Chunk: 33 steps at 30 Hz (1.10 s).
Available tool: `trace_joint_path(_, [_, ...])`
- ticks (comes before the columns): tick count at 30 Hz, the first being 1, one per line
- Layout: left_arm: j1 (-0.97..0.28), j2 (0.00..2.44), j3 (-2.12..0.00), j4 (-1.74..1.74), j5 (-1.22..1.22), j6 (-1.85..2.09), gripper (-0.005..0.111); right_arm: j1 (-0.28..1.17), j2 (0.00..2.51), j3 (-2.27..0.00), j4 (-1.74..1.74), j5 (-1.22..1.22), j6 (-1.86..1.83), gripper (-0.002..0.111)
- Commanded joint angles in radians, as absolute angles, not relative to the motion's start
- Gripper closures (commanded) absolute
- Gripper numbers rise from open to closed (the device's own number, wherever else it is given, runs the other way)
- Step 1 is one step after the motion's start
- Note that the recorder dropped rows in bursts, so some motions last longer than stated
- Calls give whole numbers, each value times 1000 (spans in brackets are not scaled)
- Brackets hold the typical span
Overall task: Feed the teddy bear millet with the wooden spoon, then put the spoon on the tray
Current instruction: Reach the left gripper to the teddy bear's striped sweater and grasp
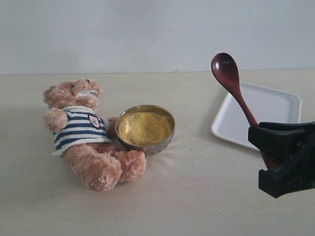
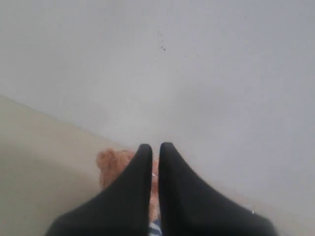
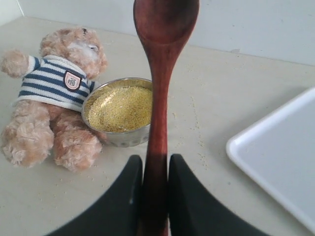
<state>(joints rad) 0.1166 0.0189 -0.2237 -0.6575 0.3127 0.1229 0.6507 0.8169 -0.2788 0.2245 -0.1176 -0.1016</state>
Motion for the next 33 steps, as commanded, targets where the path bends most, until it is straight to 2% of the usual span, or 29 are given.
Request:
trace_joint_path(1, [118,226,-281,-874,419,470,101,649,812,-278,223,-128,-113,108])
trace_joint_path(2, [118,320,-297,-976,412,619,97,649,812,-278,223,-128,-113,108])
trace_joint_path(4, [118,491,-332,-1081,408,801,71,649,812,-278,223,-128,-113,108])
trace_joint_path(6, [118,663,-382,-1202,365,889,29,649,812,-278,223,-128,-113,108])
trace_joint_path(7, [118,746,-416,-1225,356,904,16,649,812,-278,223,-131,-114,108])
trace_joint_path(8, [118,838,-445,-1227,368,906,12,649,812,-278,223,-132,-114,108])
trace_joint_path(11, [118,1070,-532,-1245,467,986,12,649,812,-278,223,-138,-127,108])
trace_joint_path(19, [118,1398,-669,-1312,559,1079,12,649,812,-278,223,-158,-130,108])
trace_joint_path(23, [111,1470,-710,-1319,640,1094,16,649,812,-278,223,-171,-141,108])
trace_joint_path(27, [64,1485,-712,-1299,624,1133,31,649,812,-278,222,-198,-143,108])
trace_joint_path(33, [1,1483,-716,-1284,603,1164,32,649,812,-278,222,-205,-143,108])
